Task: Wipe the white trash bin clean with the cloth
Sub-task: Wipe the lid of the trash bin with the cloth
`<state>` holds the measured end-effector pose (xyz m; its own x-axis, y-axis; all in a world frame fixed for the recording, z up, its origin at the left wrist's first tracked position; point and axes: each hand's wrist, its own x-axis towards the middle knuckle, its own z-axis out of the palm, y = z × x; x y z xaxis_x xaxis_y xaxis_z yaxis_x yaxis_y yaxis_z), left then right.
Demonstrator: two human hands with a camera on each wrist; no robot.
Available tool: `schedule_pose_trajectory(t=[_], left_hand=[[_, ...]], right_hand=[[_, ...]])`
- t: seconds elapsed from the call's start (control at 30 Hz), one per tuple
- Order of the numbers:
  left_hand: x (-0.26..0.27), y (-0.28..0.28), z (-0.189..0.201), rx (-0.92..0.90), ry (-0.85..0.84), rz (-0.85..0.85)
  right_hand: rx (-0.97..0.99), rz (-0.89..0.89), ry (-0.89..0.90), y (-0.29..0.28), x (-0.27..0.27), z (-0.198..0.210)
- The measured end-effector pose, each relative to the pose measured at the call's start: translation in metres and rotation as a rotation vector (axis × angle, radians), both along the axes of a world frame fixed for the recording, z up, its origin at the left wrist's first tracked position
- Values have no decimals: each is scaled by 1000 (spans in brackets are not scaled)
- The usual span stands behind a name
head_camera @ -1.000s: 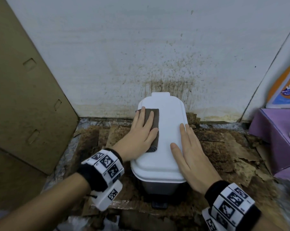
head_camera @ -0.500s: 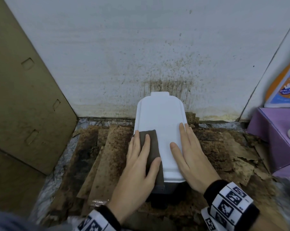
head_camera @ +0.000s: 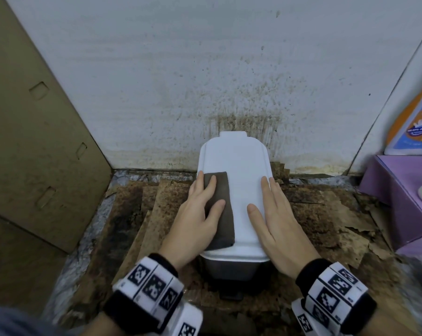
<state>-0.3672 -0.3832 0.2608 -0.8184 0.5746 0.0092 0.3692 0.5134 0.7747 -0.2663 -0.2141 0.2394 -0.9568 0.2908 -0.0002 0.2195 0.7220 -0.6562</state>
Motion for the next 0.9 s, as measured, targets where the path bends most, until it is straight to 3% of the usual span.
schedule_pose_trajectory(t=[0.17, 0.4, 0.9], left_hand=[[-39, 14, 8, -32, -59, -47], [-52, 17, 4, 79, -148, -51], [31, -16, -15, 161, -44, 30]], right_hand=[[12, 1, 9, 0, -1, 0], [14, 5, 6, 0, -1, -1], [-2, -2, -5, -1, 1, 0]])
